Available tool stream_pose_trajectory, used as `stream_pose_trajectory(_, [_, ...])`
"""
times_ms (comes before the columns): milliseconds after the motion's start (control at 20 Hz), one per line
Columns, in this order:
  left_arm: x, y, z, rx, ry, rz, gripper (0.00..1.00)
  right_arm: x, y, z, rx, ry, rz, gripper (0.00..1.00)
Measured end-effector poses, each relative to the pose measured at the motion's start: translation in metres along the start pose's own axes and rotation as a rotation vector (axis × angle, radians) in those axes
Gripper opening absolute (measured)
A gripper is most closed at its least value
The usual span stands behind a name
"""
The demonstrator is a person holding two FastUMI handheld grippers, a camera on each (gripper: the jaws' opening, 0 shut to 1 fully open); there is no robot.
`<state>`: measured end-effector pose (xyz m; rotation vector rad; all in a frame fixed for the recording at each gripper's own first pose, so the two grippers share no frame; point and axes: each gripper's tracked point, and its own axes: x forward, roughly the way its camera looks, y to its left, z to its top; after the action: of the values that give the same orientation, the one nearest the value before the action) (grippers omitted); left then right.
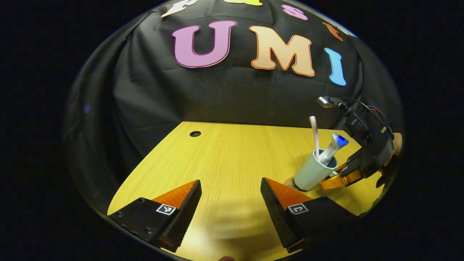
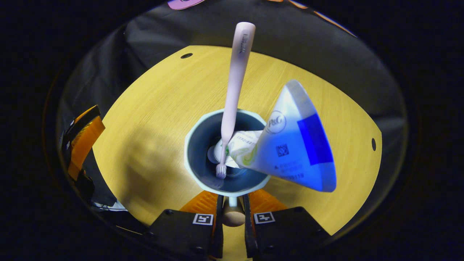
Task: Put the toothbrush and toothpaste on the desktop into the cup, then pick up the cup and place it on the coaster on the desktop.
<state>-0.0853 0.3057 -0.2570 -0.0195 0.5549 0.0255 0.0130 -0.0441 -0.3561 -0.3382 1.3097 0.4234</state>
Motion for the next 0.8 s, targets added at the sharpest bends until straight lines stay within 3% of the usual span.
stream_pose_trajectory(50, [0.002,0.004,-0.001,-0.002,0.001,-0.006,0.96,-0.003,0.0,0.0,-0.007,0.011,-0.002,0.23])
stream_pose_trajectory(200, [0.003,0.012,-0.001,-0.014,0.002,-0.028,0.96,-0.007,-0.008,0.0,-0.011,0.043,-0.029,0.26])
stream_pose_trajectory(400, [0.009,0.001,0.003,0.001,-0.006,-0.087,0.95,-0.016,0.009,-0.003,0.008,0.027,-0.03,0.29])
stream_pose_trajectory(500, [0.007,-0.015,0.008,0.008,-0.018,-0.136,0.95,-0.029,0.017,-0.004,0.042,-0.017,0.001,0.47])
stream_pose_trajectory(600, [0.008,-0.03,0.015,0.031,-0.028,-0.157,0.95,-0.048,0.019,-0.008,0.08,-0.083,0.018,0.8])
stream_pose_trajectory(650, [0.007,-0.038,0.018,0.036,-0.036,-0.166,0.95,-0.058,0.018,-0.01,0.102,-0.122,0.032,0.87])
stream_pose_trajectory(700, [0.005,-0.05,0.023,0.036,-0.043,-0.179,0.95,-0.066,0.018,-0.013,0.137,-0.158,0.048,0.94])
stream_pose_trajectory(800, [-0.002,-0.076,0.03,0.028,-0.05,-0.217,0.95,-0.085,0.011,-0.019,0.193,-0.247,0.07,0.88])
